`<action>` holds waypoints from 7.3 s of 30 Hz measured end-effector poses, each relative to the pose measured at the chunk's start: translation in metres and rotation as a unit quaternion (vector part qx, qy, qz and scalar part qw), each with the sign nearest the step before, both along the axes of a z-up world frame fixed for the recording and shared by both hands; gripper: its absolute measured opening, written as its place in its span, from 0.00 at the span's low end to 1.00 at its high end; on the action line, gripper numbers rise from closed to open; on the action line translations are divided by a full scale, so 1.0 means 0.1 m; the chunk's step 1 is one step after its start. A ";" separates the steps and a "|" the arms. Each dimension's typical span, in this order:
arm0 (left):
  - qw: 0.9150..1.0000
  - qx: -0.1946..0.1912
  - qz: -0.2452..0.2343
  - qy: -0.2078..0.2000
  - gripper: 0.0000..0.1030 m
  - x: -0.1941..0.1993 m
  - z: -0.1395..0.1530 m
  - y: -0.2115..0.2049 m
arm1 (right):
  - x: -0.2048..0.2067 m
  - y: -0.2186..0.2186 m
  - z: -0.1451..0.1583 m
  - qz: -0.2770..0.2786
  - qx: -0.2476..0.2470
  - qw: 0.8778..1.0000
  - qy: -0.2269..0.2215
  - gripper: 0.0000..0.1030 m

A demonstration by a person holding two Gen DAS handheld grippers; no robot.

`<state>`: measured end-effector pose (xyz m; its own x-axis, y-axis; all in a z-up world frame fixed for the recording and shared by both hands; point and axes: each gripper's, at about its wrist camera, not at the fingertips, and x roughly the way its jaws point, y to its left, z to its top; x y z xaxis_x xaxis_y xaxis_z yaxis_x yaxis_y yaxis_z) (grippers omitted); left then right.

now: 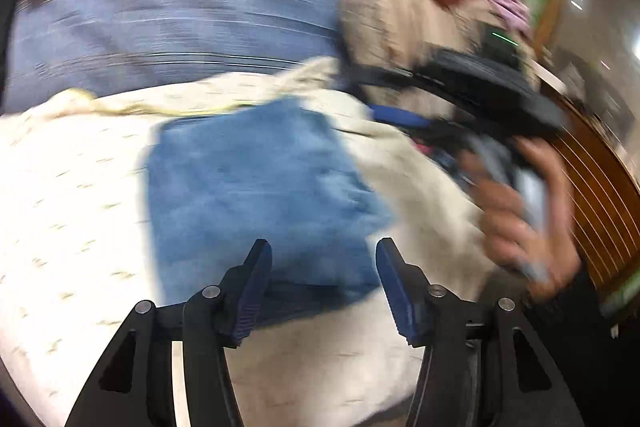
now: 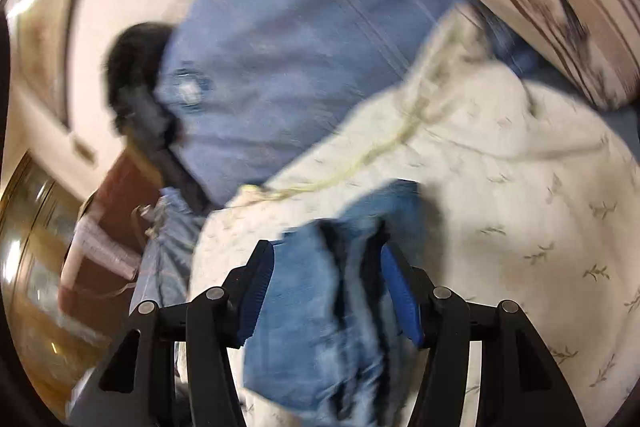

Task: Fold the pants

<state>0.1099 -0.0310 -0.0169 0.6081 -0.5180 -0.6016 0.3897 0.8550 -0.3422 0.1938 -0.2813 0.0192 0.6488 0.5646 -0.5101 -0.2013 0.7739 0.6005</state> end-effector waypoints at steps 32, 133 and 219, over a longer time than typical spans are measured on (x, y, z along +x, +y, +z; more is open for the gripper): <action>0.944 -0.203 0.083 0.248 0.68 1.99 -0.81 0.96 | 0.47 0.11 -0.89 -0.008 0.011 0.986 0.168 0.78; 0.960 0.089 0.262 0.040 0.08 -0.51 -0.57 1.33 | -0.87 1.57 -0.93 0.022 -0.209 0.977 0.034 0.32; 0.969 0.110 0.220 0.010 0.17 -0.20 -0.55 1.31 | -0.96 1.66 -0.87 0.008 -0.229 0.973 0.013 0.17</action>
<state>0.0897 0.0997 -0.0718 0.7274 -0.0691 -0.6827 -0.0337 0.9901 -0.1361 0.0977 -0.1157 -0.0680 0.6250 0.2836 -0.7273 -0.2051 0.9586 0.1975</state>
